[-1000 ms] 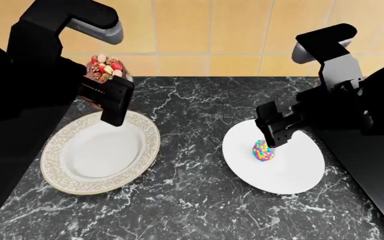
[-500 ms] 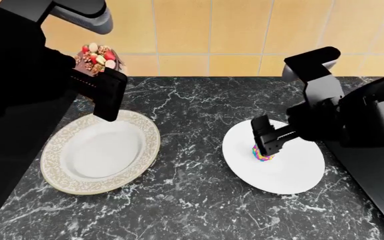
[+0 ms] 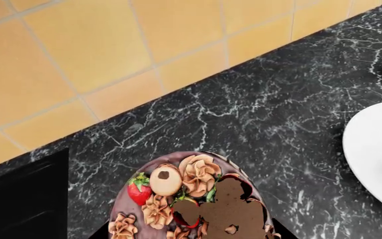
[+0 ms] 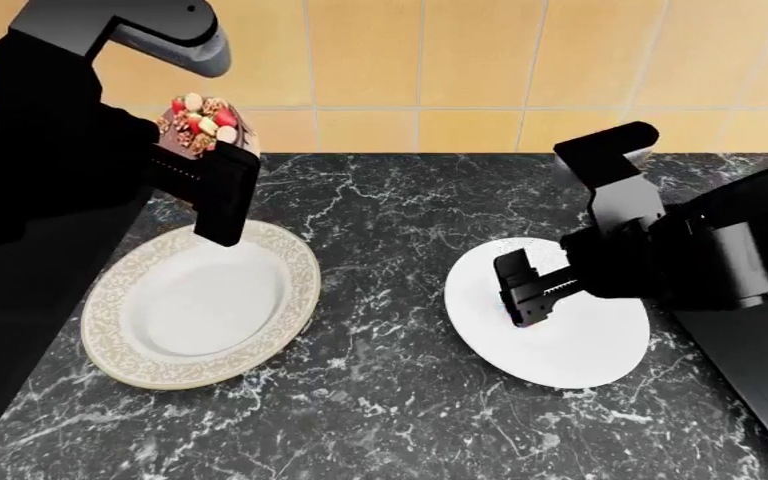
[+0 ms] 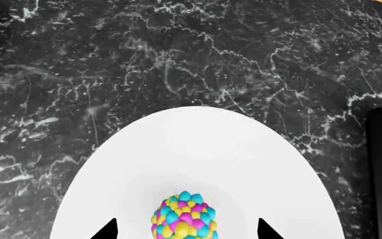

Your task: Move the dessert items from the plate to the tray.

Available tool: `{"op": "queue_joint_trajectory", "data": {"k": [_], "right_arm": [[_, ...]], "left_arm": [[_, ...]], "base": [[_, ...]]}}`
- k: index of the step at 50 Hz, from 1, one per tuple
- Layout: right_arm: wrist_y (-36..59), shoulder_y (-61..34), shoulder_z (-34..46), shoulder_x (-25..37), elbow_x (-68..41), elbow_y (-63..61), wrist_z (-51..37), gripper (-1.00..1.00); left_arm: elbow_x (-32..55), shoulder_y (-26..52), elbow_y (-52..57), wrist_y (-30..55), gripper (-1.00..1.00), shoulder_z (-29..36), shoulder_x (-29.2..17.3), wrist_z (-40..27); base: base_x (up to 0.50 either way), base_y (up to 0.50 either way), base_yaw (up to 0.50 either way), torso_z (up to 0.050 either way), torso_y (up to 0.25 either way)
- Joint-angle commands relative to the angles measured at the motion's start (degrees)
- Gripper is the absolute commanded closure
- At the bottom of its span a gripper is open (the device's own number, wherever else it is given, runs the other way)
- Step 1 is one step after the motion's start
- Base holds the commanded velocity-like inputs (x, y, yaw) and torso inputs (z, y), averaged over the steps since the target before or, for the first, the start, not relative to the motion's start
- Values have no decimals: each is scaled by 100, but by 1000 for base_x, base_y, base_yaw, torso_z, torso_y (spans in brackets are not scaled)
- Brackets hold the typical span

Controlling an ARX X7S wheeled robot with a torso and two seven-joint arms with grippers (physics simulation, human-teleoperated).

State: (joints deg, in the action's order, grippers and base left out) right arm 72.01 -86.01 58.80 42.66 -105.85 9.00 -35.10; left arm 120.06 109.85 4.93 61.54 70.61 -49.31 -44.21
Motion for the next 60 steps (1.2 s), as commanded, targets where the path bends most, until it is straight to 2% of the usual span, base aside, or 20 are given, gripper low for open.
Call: {"op": "queue_joint_trajectory", "data": {"k": [1, 17, 28, 29, 42, 60], "right_arm": [[-135, 173, 78, -82, 314, 88, 275, -100], [-270, 432, 250, -123, 739, 112, 666, -100], [-257, 396, 232, -74, 639, 103, 570, -100], [-253, 386, 220, -63, 602, 87, 539, 100], [6, -562, -164, 129, -303, -41, -133, 100], [-20, -1571, -658, 681, -773, -446, -711, 100]], "left_arm": [[-40, 5, 27, -103, 100, -57, -38, -33], [-93, -153, 185, -218, 100, -109, -155, 17], [-130, -197, 187, -227, 100, -115, -194, 43], [-132, -210, 191, -236, 100, -112, -193, 38], [-115, -160, 140, -214, 100, -112, -129, -12], [-93, 55, 289, -313, 100, -297, -202, -177]], "base": [[0, 0, 0, 0, 0], [0, 0, 0, 0, 1], [0, 0, 0, 0, 0], [0, 0, 0, 0, 0], [0, 0, 0, 0, 1], [0, 0, 0, 0, 1]]}}
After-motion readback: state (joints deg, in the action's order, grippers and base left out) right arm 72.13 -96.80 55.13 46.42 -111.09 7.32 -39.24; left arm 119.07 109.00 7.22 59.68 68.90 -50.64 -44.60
